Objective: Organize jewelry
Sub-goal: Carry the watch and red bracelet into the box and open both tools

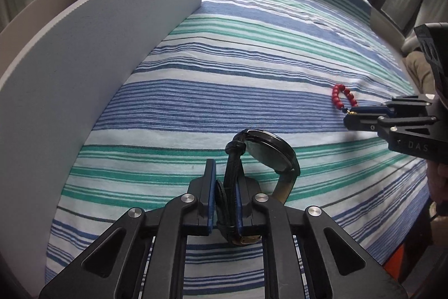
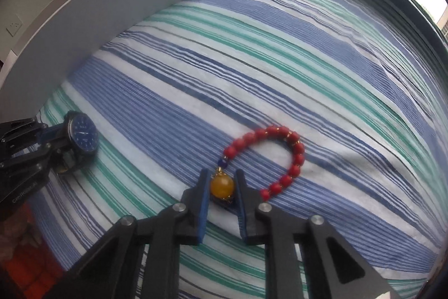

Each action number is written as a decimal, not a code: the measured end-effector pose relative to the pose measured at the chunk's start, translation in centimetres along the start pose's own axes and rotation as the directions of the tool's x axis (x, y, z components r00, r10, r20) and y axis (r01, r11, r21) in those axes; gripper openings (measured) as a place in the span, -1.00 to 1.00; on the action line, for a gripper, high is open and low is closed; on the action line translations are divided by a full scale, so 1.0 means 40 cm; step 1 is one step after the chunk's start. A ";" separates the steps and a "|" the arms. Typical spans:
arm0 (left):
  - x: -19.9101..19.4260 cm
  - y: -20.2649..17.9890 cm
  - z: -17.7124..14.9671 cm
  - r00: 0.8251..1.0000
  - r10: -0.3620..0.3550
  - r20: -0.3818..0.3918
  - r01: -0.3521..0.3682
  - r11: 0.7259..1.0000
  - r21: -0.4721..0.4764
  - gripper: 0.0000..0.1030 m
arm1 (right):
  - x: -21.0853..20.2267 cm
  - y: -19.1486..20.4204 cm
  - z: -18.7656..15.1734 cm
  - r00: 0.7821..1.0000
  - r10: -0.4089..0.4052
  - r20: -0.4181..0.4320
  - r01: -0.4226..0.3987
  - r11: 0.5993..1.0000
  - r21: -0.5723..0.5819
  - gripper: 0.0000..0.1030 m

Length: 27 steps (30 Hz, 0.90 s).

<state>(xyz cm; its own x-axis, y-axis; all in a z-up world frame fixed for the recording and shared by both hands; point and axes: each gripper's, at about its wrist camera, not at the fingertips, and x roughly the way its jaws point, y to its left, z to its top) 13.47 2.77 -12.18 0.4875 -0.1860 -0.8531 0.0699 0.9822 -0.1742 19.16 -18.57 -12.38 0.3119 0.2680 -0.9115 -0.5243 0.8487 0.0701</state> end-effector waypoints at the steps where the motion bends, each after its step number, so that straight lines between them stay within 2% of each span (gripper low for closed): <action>1: -0.013 0.005 -0.003 1.000 -0.010 0.004 0.010 1.000 -0.007 -0.82 | -0.012 0.010 -0.002 1.000 0.020 0.019 -0.021 1.000 0.011 -0.67; 7: -0.108 0.033 -0.007 0.998 -0.058 0.038 0.060 0.997 -0.056 -0.82 | -0.118 0.013 -0.017 0.986 0.114 0.120 -0.122 0.990 0.063 -0.66; 12: -0.203 0.055 -0.007 0.993 -0.083 0.086 0.090 0.993 -0.077 -0.82 | -0.195 0.015 -0.022 0.967 0.179 0.183 -0.199 0.976 0.092 -0.66; 19: -0.305 0.088 -0.014 0.985 -0.100 0.140 0.113 0.989 -0.092 -0.82 | -0.279 0.055 -0.016 0.944 0.215 0.249 -0.237 0.970 0.057 -0.66; 27: -0.428 0.159 -0.018 0.971 -0.159 0.181 0.186 0.972 -0.143 -0.82 | -0.322 0.097 0.021 0.924 0.259 0.281 -0.280 0.959 0.035 -0.66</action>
<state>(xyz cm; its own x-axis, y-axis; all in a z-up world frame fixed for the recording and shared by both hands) 4.94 12.19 0.99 0.6199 -0.3317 -0.7111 0.0343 0.9168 -0.3978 13.78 -18.35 -0.04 0.3749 0.5957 -0.7103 -0.5623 0.7553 0.3366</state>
